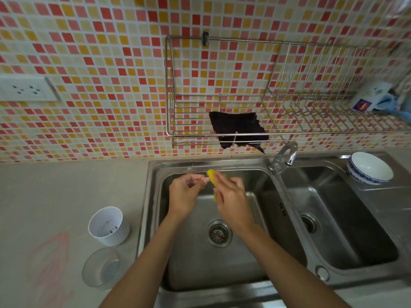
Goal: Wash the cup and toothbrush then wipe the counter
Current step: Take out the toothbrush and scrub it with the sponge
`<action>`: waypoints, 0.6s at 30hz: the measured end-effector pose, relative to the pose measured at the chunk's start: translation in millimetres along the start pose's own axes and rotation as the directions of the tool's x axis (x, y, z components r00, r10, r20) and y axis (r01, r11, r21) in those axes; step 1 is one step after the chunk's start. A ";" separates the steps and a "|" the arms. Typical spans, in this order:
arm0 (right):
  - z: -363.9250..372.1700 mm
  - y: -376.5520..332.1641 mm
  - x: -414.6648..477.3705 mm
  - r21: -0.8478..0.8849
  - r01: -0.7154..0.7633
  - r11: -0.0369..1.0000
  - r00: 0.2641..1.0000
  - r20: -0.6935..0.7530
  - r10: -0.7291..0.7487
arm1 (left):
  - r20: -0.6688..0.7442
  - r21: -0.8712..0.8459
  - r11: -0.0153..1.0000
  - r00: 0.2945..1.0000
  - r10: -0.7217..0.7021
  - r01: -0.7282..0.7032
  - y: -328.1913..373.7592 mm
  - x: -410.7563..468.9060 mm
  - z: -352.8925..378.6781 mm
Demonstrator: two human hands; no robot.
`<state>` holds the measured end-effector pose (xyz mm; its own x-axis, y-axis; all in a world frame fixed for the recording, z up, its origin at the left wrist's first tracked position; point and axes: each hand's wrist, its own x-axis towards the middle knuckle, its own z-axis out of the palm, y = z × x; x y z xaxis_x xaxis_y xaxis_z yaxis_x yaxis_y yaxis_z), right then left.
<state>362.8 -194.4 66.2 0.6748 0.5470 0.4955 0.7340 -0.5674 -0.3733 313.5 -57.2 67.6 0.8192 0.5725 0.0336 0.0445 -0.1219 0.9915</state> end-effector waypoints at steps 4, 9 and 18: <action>1.4 13.1 5.9 -0.016 -0.028 0.999 0.999 -0.039 0.027 | 0.001 0.015 1.000 1.000 -0.008 0.008 -2.2 -1.5 -0.8; 4.1 -3.6 0.5 -0.005 0.002 1.000 1.000 -0.013 -0.002 | -0.002 -0.064 0.997 0.999 -0.040 0.039 -1.5 -0.7 2.4; -4.4 28.4 15.0 -0.100 0.023 0.995 0.999 0.051 -0.018 | 0.038 -0.090 0.988 0.991 -0.125 0.128 5.0 -6.3 1.8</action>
<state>393.5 -205.1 66.5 0.6644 0.5879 0.4616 0.7380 -0.6134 -0.2811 309.5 -62.9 72.2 0.8283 0.5521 -0.0953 0.0973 0.0258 0.9949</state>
